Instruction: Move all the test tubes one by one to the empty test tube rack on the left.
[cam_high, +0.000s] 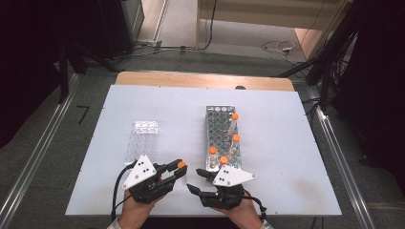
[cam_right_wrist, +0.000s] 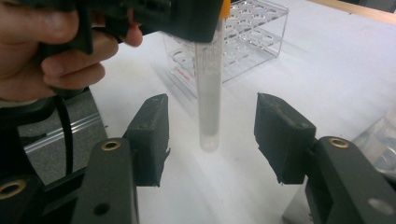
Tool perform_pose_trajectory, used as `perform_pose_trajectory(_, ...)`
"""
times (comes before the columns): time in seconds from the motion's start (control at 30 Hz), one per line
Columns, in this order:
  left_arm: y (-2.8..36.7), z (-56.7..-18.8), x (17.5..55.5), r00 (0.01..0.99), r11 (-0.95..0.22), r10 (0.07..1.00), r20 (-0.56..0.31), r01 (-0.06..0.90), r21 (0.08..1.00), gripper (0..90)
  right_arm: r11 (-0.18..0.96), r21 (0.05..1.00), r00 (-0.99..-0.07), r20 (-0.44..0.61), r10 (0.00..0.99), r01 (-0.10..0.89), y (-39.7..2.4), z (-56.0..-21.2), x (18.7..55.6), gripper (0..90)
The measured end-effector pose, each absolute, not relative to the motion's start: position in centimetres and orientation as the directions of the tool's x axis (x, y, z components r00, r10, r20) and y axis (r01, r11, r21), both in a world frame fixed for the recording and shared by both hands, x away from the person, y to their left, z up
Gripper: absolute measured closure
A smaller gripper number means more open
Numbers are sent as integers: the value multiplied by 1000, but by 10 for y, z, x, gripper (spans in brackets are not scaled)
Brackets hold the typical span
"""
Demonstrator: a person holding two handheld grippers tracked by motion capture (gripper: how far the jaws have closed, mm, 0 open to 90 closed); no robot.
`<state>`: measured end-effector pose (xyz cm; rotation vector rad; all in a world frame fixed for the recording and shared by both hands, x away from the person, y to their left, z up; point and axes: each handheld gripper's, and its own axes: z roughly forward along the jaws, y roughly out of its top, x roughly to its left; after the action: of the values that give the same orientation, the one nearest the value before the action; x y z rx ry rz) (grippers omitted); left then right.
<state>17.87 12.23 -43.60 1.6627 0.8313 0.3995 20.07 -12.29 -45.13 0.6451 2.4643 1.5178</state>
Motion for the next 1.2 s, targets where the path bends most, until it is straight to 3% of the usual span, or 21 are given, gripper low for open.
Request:
perform_pose_trajectory(0.63, 161, -418, 189, 599, 18, 769, -221, 326, 945, 699, 361, 882, -858, 86, 506, 302, -180, -448, 182, 408)
perform_pose_trajectory(1.2, 227, -401, 230, 404, 133, 879, -253, 302, 944, 699, 334, 887, -830, 91, 550, 319, -196, -448, 185, 412)
